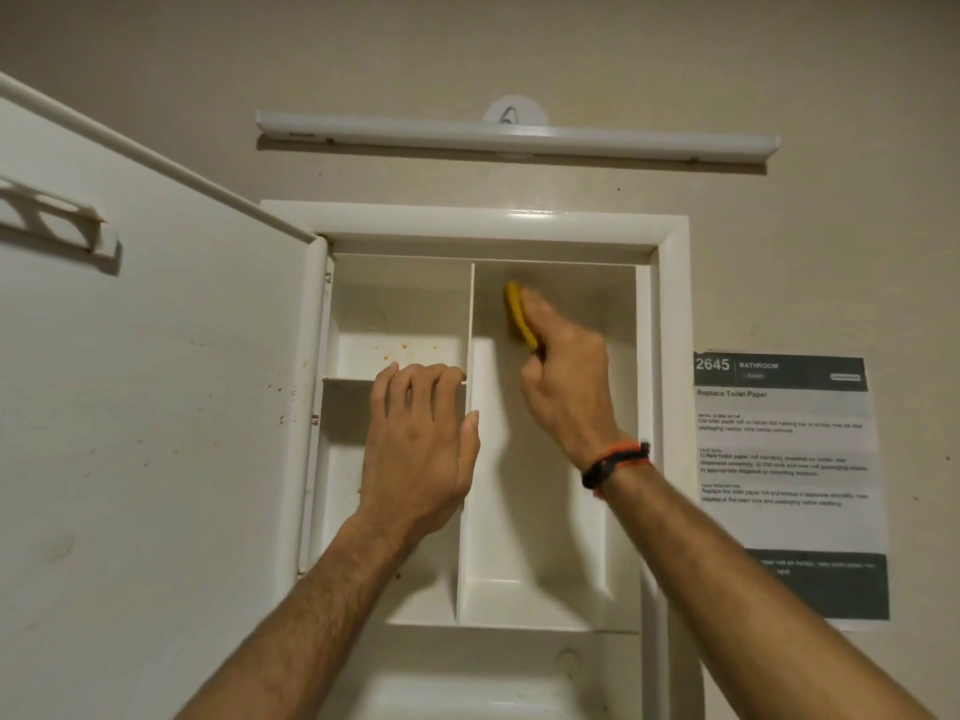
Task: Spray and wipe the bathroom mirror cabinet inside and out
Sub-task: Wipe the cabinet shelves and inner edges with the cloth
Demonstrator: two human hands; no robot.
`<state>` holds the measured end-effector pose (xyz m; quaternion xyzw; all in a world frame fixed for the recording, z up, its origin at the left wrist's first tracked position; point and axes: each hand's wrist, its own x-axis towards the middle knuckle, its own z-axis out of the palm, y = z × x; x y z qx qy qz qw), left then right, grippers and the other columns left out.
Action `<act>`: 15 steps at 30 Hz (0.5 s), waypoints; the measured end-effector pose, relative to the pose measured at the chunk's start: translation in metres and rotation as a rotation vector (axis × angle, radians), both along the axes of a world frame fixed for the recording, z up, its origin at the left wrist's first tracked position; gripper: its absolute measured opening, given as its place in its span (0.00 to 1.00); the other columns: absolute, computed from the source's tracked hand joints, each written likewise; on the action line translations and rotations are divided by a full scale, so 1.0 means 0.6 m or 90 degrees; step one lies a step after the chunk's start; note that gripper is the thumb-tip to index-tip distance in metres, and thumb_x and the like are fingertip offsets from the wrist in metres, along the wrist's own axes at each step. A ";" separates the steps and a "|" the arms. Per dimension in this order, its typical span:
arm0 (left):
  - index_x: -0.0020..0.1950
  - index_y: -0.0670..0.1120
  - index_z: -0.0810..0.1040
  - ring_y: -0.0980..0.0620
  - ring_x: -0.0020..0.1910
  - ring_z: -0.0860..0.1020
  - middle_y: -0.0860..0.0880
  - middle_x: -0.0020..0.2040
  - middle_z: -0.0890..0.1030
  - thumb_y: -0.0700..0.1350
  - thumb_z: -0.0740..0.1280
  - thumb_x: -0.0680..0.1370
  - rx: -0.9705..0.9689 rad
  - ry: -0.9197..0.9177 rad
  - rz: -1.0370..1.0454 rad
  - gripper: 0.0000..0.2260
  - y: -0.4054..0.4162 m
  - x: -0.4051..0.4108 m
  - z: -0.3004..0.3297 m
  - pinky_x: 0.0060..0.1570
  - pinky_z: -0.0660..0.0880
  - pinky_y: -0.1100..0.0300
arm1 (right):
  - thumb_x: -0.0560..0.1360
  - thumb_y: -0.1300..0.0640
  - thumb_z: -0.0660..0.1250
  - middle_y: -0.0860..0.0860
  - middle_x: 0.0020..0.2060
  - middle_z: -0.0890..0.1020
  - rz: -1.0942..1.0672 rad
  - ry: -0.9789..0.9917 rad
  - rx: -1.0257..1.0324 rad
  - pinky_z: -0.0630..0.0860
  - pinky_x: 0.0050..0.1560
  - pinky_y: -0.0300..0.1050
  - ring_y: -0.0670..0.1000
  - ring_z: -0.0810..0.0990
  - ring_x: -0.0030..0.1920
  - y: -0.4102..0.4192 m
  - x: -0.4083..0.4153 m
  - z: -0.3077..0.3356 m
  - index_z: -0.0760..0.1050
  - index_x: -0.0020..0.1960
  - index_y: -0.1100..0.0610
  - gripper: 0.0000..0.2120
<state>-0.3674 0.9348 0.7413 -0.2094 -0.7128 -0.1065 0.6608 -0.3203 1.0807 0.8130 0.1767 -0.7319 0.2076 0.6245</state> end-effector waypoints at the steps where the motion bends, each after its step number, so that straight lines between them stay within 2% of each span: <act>1: 0.60 0.43 0.71 0.44 0.56 0.71 0.46 0.56 0.73 0.50 0.56 0.79 0.000 -0.002 0.002 0.16 0.000 0.001 0.000 0.70 0.60 0.44 | 0.73 0.72 0.61 0.57 0.67 0.76 -0.042 0.016 0.025 0.66 0.71 0.41 0.55 0.74 0.67 -0.005 -0.006 0.024 0.71 0.71 0.61 0.26; 3: 0.61 0.43 0.72 0.43 0.57 0.71 0.46 0.56 0.73 0.50 0.56 0.79 -0.002 -0.007 0.005 0.16 0.000 0.002 0.001 0.70 0.60 0.44 | 0.74 0.70 0.60 0.57 0.64 0.77 -0.170 -0.025 0.160 0.72 0.62 0.47 0.58 0.75 0.63 -0.016 -0.024 0.045 0.69 0.71 0.61 0.26; 5: 0.61 0.43 0.72 0.43 0.58 0.71 0.45 0.57 0.73 0.50 0.56 0.79 -0.004 -0.005 0.006 0.16 0.000 0.002 0.000 0.70 0.60 0.43 | 0.78 0.67 0.56 0.57 0.63 0.74 -0.292 -0.069 0.274 0.73 0.53 0.48 0.58 0.74 0.62 -0.022 -0.047 0.035 0.64 0.72 0.61 0.22; 7: 0.61 0.43 0.72 0.43 0.58 0.71 0.45 0.57 0.73 0.50 0.56 0.79 -0.006 0.000 0.002 0.16 -0.002 0.000 -0.001 0.70 0.60 0.44 | 0.81 0.66 0.54 0.57 0.68 0.70 -0.335 -0.073 0.306 0.73 0.59 0.47 0.58 0.69 0.68 -0.017 -0.064 0.021 0.61 0.74 0.61 0.21; 9: 0.61 0.43 0.71 0.44 0.58 0.71 0.46 0.57 0.73 0.51 0.56 0.79 -0.006 0.007 -0.003 0.16 -0.003 -0.001 0.000 0.70 0.60 0.44 | 0.81 0.66 0.54 0.57 0.71 0.68 -0.371 -0.067 0.314 0.68 0.67 0.49 0.59 0.66 0.72 -0.002 -0.066 0.021 0.60 0.75 0.62 0.23; 10: 0.61 0.43 0.71 0.44 0.57 0.71 0.46 0.57 0.73 0.51 0.56 0.79 -0.007 0.009 -0.004 0.16 -0.003 -0.002 0.000 0.70 0.60 0.44 | 0.80 0.67 0.55 0.58 0.70 0.69 -0.393 -0.071 0.297 0.68 0.68 0.50 0.59 0.66 0.71 0.010 -0.064 0.024 0.61 0.75 0.61 0.23; 13: 0.60 0.43 0.71 0.44 0.57 0.71 0.46 0.56 0.73 0.50 0.56 0.79 0.000 0.017 -0.013 0.15 -0.001 -0.002 -0.001 0.70 0.60 0.44 | 0.79 0.68 0.57 0.58 0.65 0.74 -0.463 -0.113 0.198 0.69 0.65 0.52 0.60 0.71 0.66 0.046 -0.056 0.027 0.67 0.70 0.62 0.19; 15: 0.60 0.43 0.71 0.44 0.57 0.71 0.46 0.56 0.73 0.50 0.56 0.79 0.003 0.019 -0.016 0.15 0.000 -0.004 -0.001 0.70 0.60 0.44 | 0.78 0.70 0.57 0.60 0.64 0.74 -0.473 -0.149 0.155 0.66 0.67 0.54 0.61 0.70 0.65 0.054 -0.054 0.022 0.66 0.69 0.64 0.20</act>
